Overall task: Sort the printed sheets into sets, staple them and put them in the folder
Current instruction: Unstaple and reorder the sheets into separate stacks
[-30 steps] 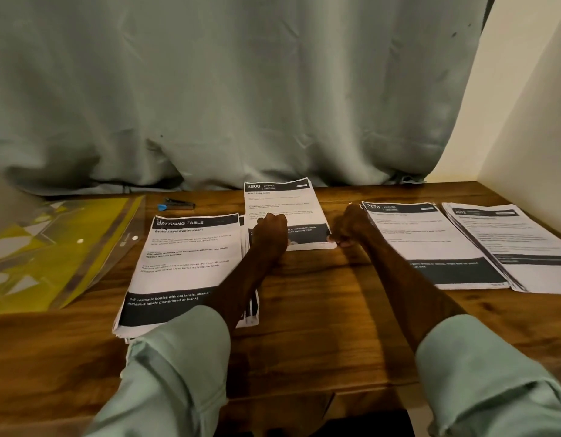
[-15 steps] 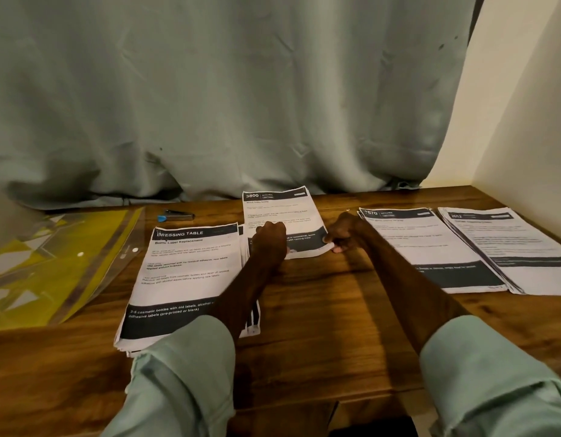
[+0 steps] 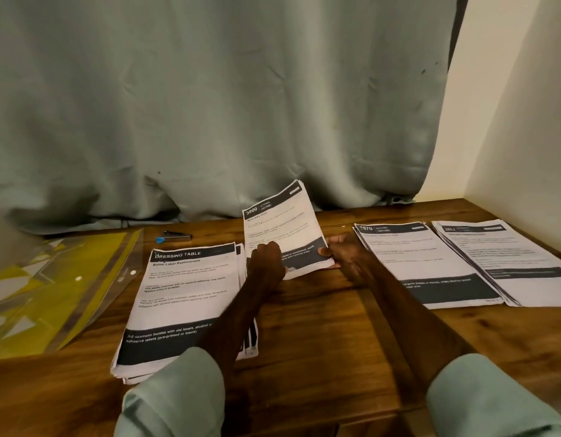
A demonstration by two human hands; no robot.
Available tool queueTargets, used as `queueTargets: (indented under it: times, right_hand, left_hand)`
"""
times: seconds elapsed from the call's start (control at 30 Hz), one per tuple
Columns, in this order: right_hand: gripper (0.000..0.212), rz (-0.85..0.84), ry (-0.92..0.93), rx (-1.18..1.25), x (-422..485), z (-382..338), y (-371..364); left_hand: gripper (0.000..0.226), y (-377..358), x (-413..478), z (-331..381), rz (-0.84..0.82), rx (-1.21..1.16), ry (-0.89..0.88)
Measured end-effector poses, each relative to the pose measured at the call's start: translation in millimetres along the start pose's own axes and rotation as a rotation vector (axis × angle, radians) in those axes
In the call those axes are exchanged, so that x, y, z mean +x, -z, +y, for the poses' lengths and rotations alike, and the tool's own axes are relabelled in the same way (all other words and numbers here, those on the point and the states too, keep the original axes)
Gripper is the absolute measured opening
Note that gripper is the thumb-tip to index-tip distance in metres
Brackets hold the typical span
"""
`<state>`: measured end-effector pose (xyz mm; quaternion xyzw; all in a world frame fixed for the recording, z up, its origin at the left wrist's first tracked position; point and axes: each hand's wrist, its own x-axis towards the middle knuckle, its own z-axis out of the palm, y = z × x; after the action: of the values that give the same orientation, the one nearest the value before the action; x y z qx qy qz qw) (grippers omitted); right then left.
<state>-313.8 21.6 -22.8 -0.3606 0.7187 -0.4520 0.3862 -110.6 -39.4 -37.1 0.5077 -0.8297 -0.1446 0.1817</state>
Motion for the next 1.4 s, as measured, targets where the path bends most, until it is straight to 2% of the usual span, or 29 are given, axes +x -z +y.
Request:
queueTargets:
  times: [0.07,0.17,0.23,0.27,0.3,0.37,0.43,0.6,0.7,0.8,0.9,1.0,1.17,1.4]
  right_hand:
    - [0.019,0.023,0.046,0.026,-7.7,-0.6,8.6]
    - [0.021,0.086,0.137,0.049,-35.7,-7.6,30.1]
    - [0.024,0.102,0.194,0.093,-55.2,-7.9,45.2]
    - [0.026,0.097,0.221,0.133,-65.8,-6.7,52.3]
    - [0.028,0.085,0.243,0.17,-74.5,-4.4,57.3]
    - [0.028,0.064,0.274,0.234,-91.1,-1.7,63.0]
    - [0.019,0.054,0.303,0.268,-103.8,0.9,65.0]
    - [0.018,0.106,0.402,0.208,-113.6,8.8,65.7]
    - [0.032,0.152,0.45,0.143,-109.8,11.6,63.2]
    - [0.034,0.208,0.502,0.056,-105.2,14.8,61.2]
    - [0.036,0.278,0.488,-0.005,-104.6,26.2,53.5]
    - [0.031,0.28,0.421,-0.049,-107.7,47.7,42.1]
    - [0.025,0.307,0.373,-0.107,-107.7,53.6,39.3]
    - [0.039,0.266,0.384,-0.062,-104.1,51.7,42.4]
  left_hand:
    - [0.053,0.3,0.0,-3.1,0.078,-0.089,0.033]
    - [0.061,12.9,6.7,-4.9,0.286,-0.197,0.002]
    - [0.084,28.5,16.7,-4.3,0.313,-0.356,0.087]
    - [0.093,38.7,17.9,-0.8,0.261,-0.527,0.175]
    - [0.093,50.7,16.6,4.1,0.169,-0.76,0.234]
    - [0.074,65.8,13.9,10.8,-0.077,-1.187,0.2]
    - [0.051,78.7,4.9,22.0,-0.176,-1.363,0.096]
    - [0.027,85.7,-9.1,43.7,0.031,-1.203,-0.042]
    - [0.022,89.0,-23.5,49.8,0.117,-1.1,-0.153]
    - [0.017,87.6,-39.6,54.4,0.161,-1.067,-0.185]
    - [0.013,72.7,-54.2,48.0,0.133,-1.052,-0.158]
    - [0.024,51.9,-66.6,37.9,0.087,-1.033,-0.135]
    - [0.037,47.9,-63.6,39.3,0.108,-0.971,-0.097]
    - [0.048,47.7,-47.2,43.3,0.174,-0.896,-0.095]
